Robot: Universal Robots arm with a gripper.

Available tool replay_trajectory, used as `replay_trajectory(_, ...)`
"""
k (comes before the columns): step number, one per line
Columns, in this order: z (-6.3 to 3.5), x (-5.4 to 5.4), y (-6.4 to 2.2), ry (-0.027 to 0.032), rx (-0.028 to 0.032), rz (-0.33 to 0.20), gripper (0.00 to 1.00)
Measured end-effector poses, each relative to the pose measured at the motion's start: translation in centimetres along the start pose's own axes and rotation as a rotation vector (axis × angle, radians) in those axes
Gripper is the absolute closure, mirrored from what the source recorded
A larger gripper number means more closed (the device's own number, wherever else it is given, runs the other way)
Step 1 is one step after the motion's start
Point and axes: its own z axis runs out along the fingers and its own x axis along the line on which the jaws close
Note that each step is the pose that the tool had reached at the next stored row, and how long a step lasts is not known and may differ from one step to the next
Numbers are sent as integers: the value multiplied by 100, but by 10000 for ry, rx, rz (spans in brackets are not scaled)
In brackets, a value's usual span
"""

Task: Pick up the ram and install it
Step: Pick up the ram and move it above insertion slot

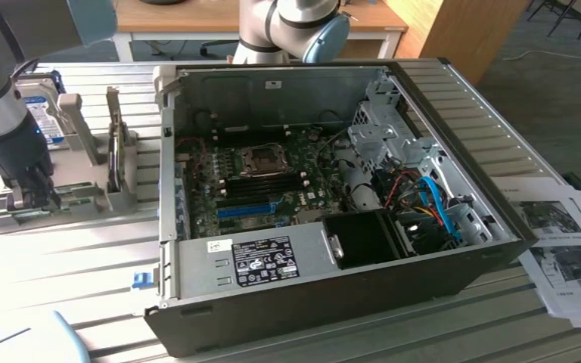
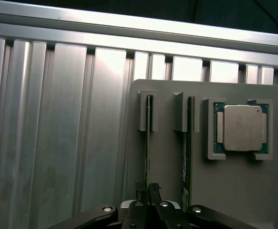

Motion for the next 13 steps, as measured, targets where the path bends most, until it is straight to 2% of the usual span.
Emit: replay_trajectory(13, -112, -7, 3, 7, 6, 42, 89)
